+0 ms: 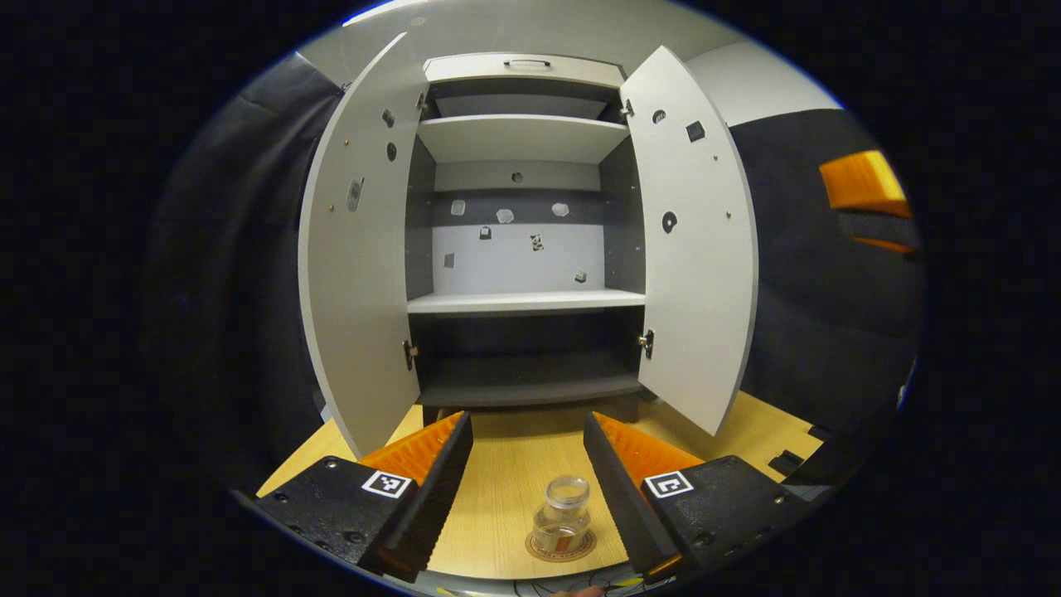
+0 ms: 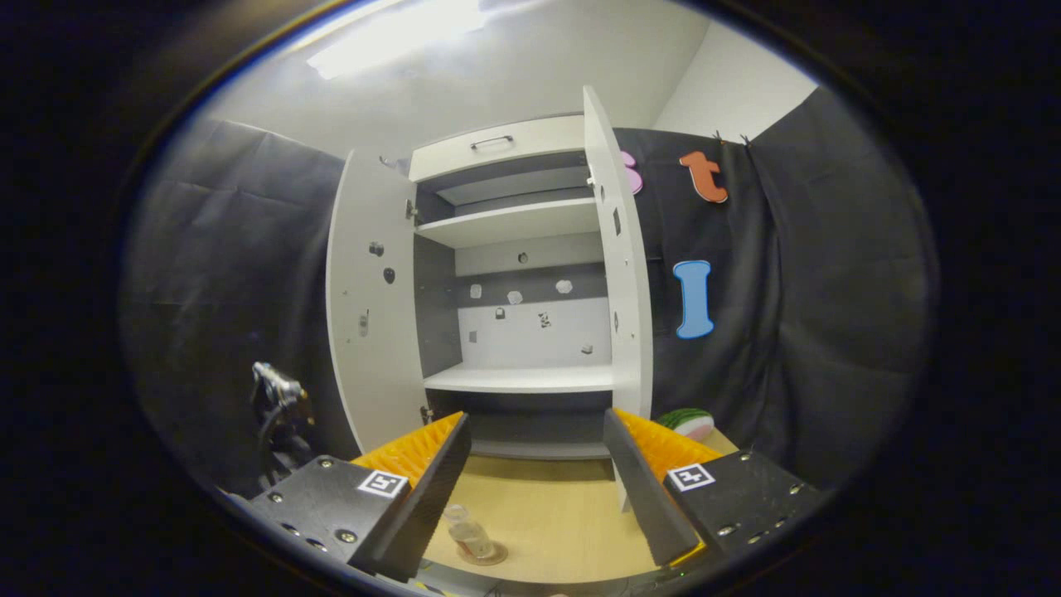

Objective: Grasp the bottle in the cabinet with the left hand and place it on the coaster, then close the right door with the right hand and the left door with the left hand.

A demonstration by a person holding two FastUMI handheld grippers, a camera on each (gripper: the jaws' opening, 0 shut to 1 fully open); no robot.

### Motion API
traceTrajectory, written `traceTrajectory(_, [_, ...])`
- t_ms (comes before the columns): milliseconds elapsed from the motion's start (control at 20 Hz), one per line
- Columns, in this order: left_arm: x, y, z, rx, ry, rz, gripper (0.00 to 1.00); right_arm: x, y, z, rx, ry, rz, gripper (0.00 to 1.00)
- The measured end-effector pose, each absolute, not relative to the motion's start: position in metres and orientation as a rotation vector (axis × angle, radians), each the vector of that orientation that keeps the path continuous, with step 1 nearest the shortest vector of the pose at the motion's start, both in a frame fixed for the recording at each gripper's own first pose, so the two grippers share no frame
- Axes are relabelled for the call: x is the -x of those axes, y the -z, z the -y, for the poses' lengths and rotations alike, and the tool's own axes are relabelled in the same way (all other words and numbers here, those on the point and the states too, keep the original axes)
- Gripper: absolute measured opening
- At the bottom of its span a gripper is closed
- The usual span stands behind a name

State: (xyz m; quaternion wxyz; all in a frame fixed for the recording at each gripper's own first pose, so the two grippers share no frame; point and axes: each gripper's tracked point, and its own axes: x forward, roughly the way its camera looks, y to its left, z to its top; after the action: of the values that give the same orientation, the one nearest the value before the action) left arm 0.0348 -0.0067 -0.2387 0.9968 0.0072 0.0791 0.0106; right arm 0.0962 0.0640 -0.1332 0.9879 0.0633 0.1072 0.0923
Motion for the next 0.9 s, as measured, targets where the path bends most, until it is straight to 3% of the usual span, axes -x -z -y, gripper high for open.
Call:
traceTrajectory(500, [-0.031,0.306,0.041,-0.019,0.097,-0.188,0.87,-0.114,0.156,-0.066,-0.085,-0.191,-0.247,0.98])
traceTrajectory(650, [-0.029,0.299,0.049,0.002,0.131,-0.180,0.87,-0.116,0.153,-0.067,-0.083,-0.197,-0.233,0.98])
traceTrajectory(700, [-0.028,0.296,0.052,0.001,0.139,-0.178,0.88,-0.118,0.153,-0.066,-0.092,-0.200,-0.229,0.98])
traceTrajectory(800, [-0.027,0.288,0.047,-0.015,0.124,-0.179,0.99,-0.121,0.151,-0.064,-0.108,-0.198,-0.228,0.98])
traceTrajectory(900, [-0.025,0.283,0.047,-0.019,0.128,-0.189,0.99,-0.125,0.148,-0.059,-0.124,-0.194,-0.231,0.98])
